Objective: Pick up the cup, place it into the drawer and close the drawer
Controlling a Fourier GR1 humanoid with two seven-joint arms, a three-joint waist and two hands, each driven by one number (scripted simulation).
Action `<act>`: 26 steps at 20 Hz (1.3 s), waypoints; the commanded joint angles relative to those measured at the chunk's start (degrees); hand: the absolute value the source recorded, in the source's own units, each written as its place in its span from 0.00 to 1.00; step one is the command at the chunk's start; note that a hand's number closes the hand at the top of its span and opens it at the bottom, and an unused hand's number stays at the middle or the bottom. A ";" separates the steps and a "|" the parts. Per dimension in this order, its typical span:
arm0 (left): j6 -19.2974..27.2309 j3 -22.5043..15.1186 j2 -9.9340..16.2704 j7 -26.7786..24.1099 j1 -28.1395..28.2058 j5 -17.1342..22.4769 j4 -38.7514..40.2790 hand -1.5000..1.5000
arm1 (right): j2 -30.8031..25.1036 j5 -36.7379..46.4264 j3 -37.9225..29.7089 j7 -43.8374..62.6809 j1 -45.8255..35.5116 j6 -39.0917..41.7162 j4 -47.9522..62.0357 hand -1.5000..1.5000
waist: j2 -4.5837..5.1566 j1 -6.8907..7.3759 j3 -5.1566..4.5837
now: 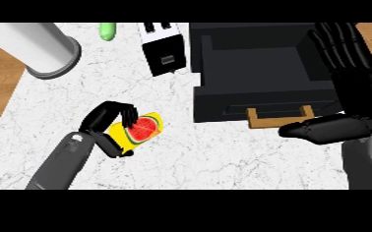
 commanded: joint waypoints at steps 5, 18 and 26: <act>8.67 13.41 -2.99 -8.56 2.00 12.01 1.88 1.00 | -0.22 -0.13 -1.46 -0.71 1.93 -0.31 -0.21 0.00 | -0.40 1.99 -0.26; 20.20 16.76 -6.91 3.20 -6.57 15.24 -10.87 1.00 | -1.42 -0.55 -3.52 -2.90 5.41 1.64 0.63 0.00 | -1.11 2.88 0.07; 29.61 10.34 -13.63 24.09 -14.17 13.10 -26.53 1.00 | -1.07 0.99 -2.78 0.11 1.81 -0.50 0.62 0.00 | -1.32 3.36 0.06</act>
